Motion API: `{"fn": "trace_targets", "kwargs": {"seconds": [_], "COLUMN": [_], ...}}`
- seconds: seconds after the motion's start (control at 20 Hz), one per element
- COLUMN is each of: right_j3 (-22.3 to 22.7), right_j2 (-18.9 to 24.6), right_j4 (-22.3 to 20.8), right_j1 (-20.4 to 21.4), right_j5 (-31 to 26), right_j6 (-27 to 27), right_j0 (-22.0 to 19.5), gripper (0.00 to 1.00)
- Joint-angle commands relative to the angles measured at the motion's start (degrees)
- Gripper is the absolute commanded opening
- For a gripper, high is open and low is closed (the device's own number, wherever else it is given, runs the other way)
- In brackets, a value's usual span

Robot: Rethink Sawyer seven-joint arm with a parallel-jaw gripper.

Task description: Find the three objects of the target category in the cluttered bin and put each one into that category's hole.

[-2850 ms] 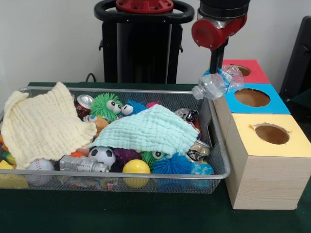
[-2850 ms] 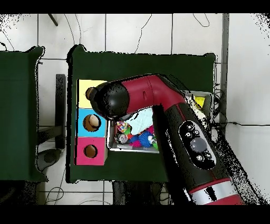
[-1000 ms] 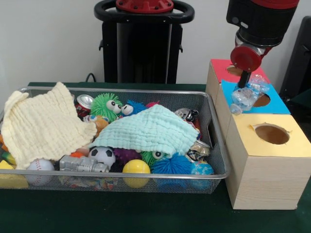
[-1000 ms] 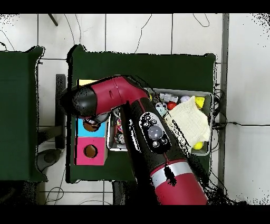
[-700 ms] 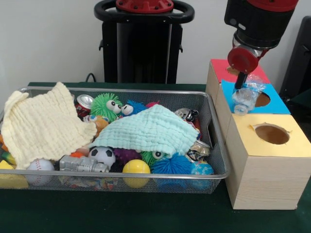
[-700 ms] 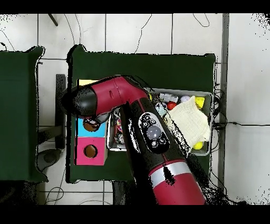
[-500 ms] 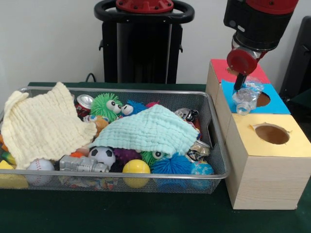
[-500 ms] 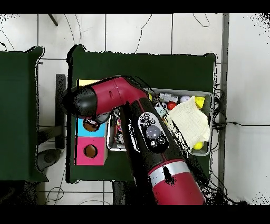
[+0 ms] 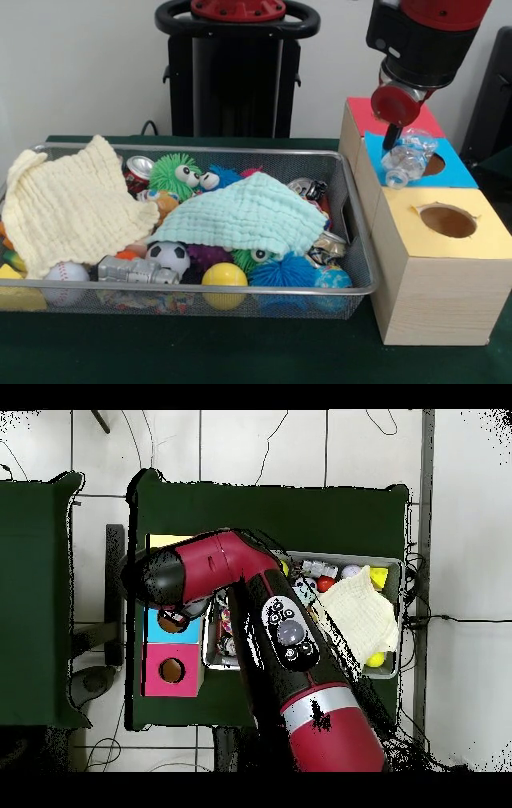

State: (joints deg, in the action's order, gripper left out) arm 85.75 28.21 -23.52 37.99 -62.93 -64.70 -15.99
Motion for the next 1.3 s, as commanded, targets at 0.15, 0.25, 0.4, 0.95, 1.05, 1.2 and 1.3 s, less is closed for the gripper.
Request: {"fn": "trace_targets", "kwargs": {"seconds": [0.15, 0.25, 0.4, 0.95, 1.05, 1.2, 1.3], "right_j3": [-1.5, -2.0, -1.7, -0.8, -0.5, 1.1, 1.6], "right_j2": [-1.3, -0.8, 0.0, 1.2, 1.3, 1.8, 2.4], "right_j4": [0.9, 1.2, 2.3, 4.2, 4.5, 5.7, 6.8], "right_j1": [-1.5, -1.3, -0.3, 0.8, 0.9, 1.5, 1.7], "right_j5": [-8.4, -9.5, -11.5, -13.7, -13.3, -10.7, -9.1], "right_j6": [-2.4, -1.9, -0.7, 0.1, 0.1, 0.2, -0.1], "right_j0": [0.0, -0.2, -0.7, -1.5, -1.6, -2.3, -2.5], "gripper": [0.0, 0.0, 0.0, 0.0, 0.0, 0.0, 0.0]}}
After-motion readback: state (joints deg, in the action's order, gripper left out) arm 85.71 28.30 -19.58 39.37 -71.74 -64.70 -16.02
